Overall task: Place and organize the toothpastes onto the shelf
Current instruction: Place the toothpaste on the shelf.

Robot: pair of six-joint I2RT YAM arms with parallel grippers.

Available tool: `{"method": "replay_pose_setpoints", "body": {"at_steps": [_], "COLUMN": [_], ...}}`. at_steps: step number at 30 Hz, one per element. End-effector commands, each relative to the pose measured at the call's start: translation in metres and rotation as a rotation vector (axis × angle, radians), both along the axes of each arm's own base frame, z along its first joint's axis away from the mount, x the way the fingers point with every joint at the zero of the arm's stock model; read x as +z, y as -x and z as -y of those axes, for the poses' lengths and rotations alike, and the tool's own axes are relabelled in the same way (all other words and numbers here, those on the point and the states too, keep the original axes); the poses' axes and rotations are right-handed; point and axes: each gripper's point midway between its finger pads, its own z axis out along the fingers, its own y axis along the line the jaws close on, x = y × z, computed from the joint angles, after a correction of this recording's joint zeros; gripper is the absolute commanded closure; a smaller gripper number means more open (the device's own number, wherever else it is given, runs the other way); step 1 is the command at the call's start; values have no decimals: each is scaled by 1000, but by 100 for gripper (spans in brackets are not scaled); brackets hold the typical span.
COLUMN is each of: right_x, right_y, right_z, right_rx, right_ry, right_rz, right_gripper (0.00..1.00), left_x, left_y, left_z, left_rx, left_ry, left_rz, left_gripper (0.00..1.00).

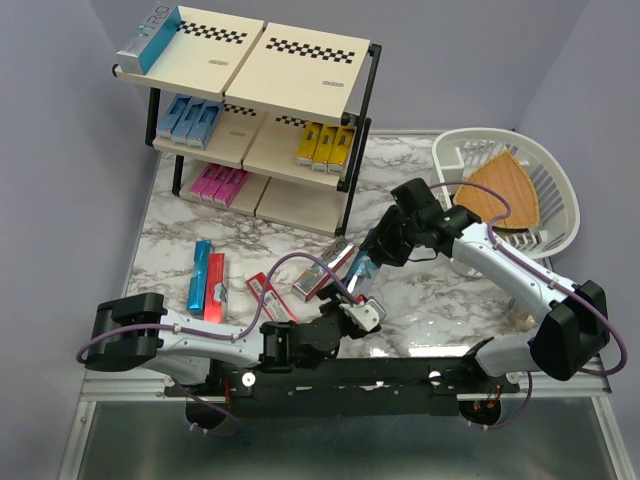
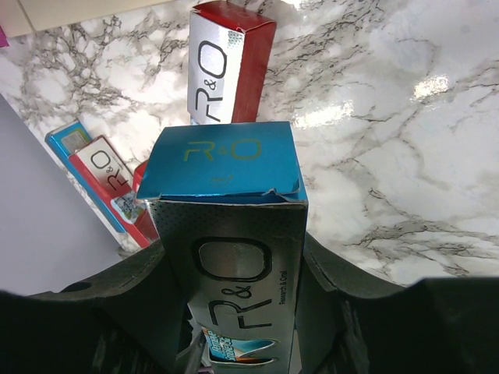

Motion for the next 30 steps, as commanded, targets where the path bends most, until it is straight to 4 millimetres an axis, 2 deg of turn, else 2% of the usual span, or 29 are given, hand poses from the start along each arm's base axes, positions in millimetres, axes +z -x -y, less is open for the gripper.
{"method": "replay_pose_setpoints", "body": {"at_steps": [1,8,9,14,18,20,21,23,24,26,27,30], "right_x": [15,16,17,16,20,19,22,23,26,30,35,42], "right_y": [-3,-2,-2,-2,-5,-4,-7,-9,-10,-14,-15,-20], "right_z": [-8,-8,-9,-8,-10,-11,-13,-12,-12,-10,-10,-3], "right_rx": [-4,-5,-5,-8,-5,-3,-2,-1,2,6,9,12], "right_ry": [-55,-63,-64,-71,-90,-103,-117,-117,-122,-115,-117,-81], "right_rz": [25,28,29,33,68,78,99,116,134,166,184,226], "right_gripper": [65,64,64,62,59,54,45,35,26,18,10,0], "left_x": [14,7,6,1,2,3,6,9,14,18,23,31], "left_y": [-6,-15,-16,-20,-20,-18,-18,-17,-18,-19,-18,-20], "left_z": [7,3,3,2,2,5,5,7,6,5,5,3], "left_rx": [47,108,115,140,131,108,104,80,76,70,55,34], "left_ry": [72,55,55,45,51,58,65,76,86,96,111,143], "left_rz": [2,-13,-14,-32,-37,-43,-44,-48,-46,-45,-47,-60], "left_gripper": [17,24,28,37,48,53,58,63,68,73,75,77]}}
